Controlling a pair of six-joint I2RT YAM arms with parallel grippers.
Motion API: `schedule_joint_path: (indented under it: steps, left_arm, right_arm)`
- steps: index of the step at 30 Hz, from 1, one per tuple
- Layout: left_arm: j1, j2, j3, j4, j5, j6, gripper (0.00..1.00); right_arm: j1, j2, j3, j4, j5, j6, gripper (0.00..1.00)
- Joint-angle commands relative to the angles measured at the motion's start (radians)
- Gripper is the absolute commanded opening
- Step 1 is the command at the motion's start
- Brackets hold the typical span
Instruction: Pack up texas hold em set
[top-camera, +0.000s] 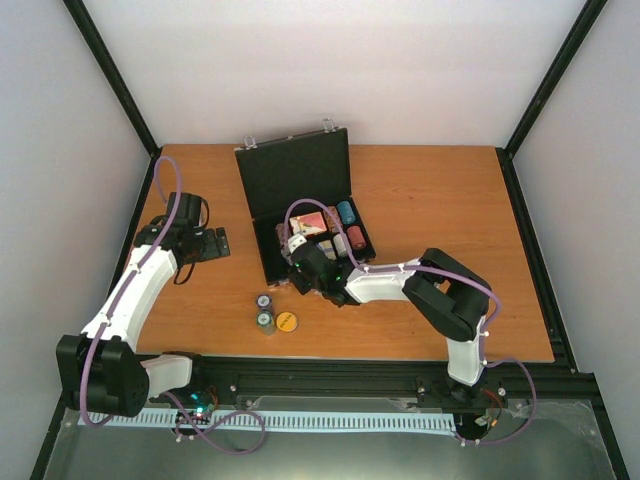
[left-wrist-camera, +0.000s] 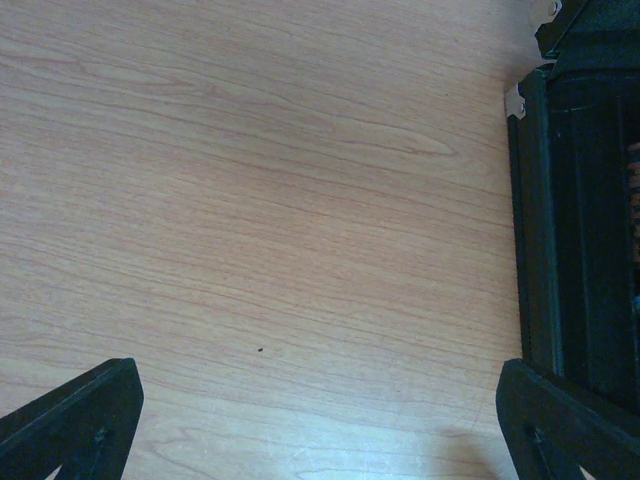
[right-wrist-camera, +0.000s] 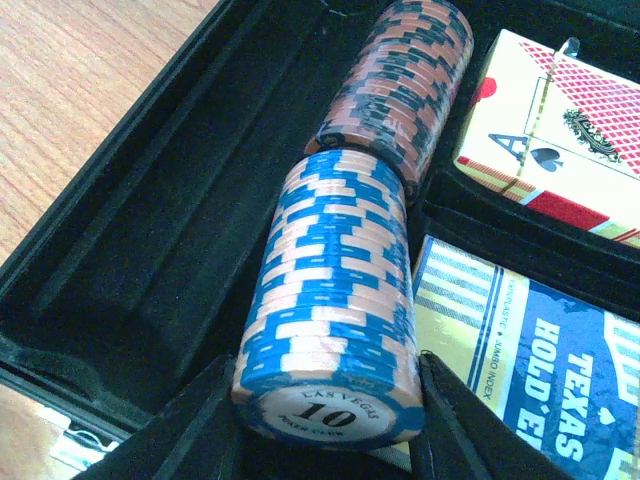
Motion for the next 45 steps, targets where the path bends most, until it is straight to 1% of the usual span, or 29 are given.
schedule_joint_path:
  steps: [1, 5, 9, 10, 17, 20, 24, 36, 38, 41, 45]
  left_arm:
    - [-0.001, 0.006, 0.01, 0.015, -0.005, 0.004, 1.0]
    - [-0.001, 0.01, 0.016, 0.013, -0.007, 0.004, 1.0]
    - [-0.001, 0.013, 0.026, 0.009, -0.012, 0.002, 1.0]
    - [-0.001, 0.013, 0.027, 0.009, -0.015, 0.002, 1.0]
    - [-0.001, 0.014, 0.033, 0.013, -0.019, -0.005, 1.0]
    - [-0.001, 0.016, 0.034, 0.015, -0.019, -0.006, 1.0]
    - [-0.002, 0.018, 0.039, 0.016, -0.019, -0.012, 1.0]
    - [-0.001, 0.015, 0.035, 0.016, -0.012, -0.02, 1.0]
    - [-0.001, 0.015, 0.036, 0.017, -0.011, -0.02, 1.0]
    - [-0.001, 0.016, 0.04, 0.015, -0.013, -0.016, 1.0]
    - [-0.001, 0.018, 0.045, 0.012, -0.012, -0.011, 1.0]
  right_arm:
    - [0.037, 0.075, -0.1, -0.29, -0.125, 0.017, 0.37]
    - [0.037, 0.035, -0.091, -0.305, -0.115, 0.001, 0.71]
    - [0.038, -0.03, -0.061, -0.352, -0.127, -0.032, 0.88]
    - [0.038, -0.05, -0.054, -0.366, -0.134, -0.043, 0.89]
    - [0.039, -0.199, -0.015, -0.447, -0.173, -0.115, 0.99]
    - [0.038, -0.233, 0.017, -0.469, -0.19, -0.15, 1.0]
    - [0.034, -0.227, 0.062, -0.476, -0.188, -0.159, 1.0]
    - [0.015, -0.156, 0.146, -0.517, -0.046, -0.121, 1.0]
    - [0.009, -0.147, 0.171, -0.525, -0.068, -0.123, 1.0]
    - [0.009, -0.161, 0.198, -0.531, -0.163, -0.138, 1.0]
    - [0.026, -0.133, 0.294, -0.641, -0.23, -0.158, 1.0]
